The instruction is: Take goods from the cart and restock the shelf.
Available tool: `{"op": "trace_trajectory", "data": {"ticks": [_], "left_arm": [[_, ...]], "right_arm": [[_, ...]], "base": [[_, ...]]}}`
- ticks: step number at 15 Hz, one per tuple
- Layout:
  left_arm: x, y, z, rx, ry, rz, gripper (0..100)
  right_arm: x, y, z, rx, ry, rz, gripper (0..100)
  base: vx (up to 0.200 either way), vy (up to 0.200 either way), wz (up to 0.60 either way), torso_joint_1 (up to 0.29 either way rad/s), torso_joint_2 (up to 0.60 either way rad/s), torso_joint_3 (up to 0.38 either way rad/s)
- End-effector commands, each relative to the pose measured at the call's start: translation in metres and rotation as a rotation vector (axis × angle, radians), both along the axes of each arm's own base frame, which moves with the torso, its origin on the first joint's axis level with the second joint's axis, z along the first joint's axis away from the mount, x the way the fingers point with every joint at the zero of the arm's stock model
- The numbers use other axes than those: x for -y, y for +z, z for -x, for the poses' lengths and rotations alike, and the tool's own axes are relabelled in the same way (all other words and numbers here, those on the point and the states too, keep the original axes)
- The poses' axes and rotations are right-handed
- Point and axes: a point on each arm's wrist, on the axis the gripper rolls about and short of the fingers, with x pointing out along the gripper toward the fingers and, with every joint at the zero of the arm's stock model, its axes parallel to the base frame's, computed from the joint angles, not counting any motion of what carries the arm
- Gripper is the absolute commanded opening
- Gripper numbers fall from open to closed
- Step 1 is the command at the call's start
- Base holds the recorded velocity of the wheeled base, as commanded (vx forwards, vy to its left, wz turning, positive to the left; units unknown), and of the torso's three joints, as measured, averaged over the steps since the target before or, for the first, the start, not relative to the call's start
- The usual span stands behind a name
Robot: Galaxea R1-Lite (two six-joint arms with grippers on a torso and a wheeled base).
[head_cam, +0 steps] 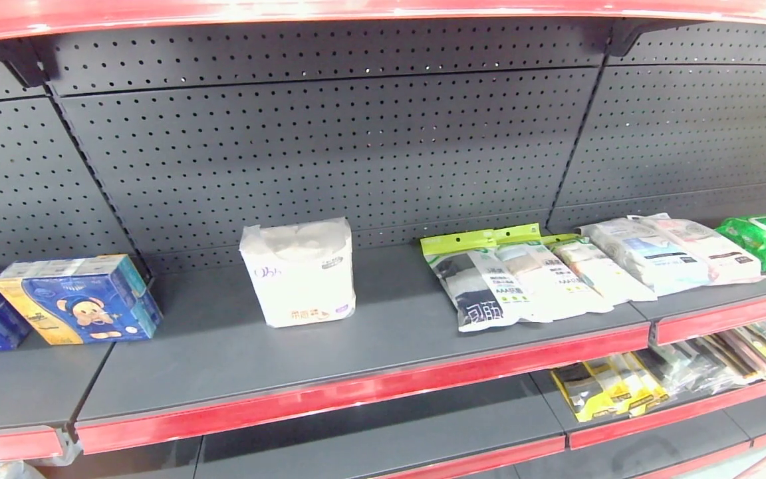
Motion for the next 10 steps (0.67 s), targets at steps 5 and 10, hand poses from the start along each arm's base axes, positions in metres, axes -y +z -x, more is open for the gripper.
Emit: {"op": "trace_trajectory", "data": {"ticks": [5,10], "left_arm": [[0.0,0.0,0.0,0.0,0.001,0.002,100],[0.0,0.0,0.0,0.0,-0.001,0.0,100]], "right_arm": [[-0.014,-0.037,0.068,0.081,0.067,0.049,100],[-0.014,-0.038,0.07,0.091,0.066,0.053,100]], "base": [[0.0,0.0,0.0,0.0,0.0,0.0],[0.0,0.0,0.0,0.0,0.0,0.0]]}}
